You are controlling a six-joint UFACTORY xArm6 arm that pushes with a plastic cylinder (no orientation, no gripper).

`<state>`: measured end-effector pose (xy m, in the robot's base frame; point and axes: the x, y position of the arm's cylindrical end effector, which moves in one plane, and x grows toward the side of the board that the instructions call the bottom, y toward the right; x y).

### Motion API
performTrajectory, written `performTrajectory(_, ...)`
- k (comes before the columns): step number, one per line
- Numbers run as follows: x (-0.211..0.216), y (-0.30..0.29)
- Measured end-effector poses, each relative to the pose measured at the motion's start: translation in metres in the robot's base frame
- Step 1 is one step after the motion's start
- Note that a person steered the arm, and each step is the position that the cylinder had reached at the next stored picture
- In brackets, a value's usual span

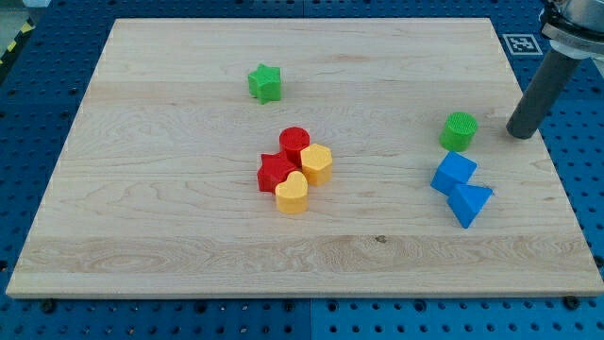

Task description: Move the green circle to the top left side of the blue blocks

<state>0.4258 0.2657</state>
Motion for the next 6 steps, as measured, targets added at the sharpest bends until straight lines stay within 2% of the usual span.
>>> performTrajectory(3, 0.003, -0.092)
performTrajectory(6, 0.012, -0.104)
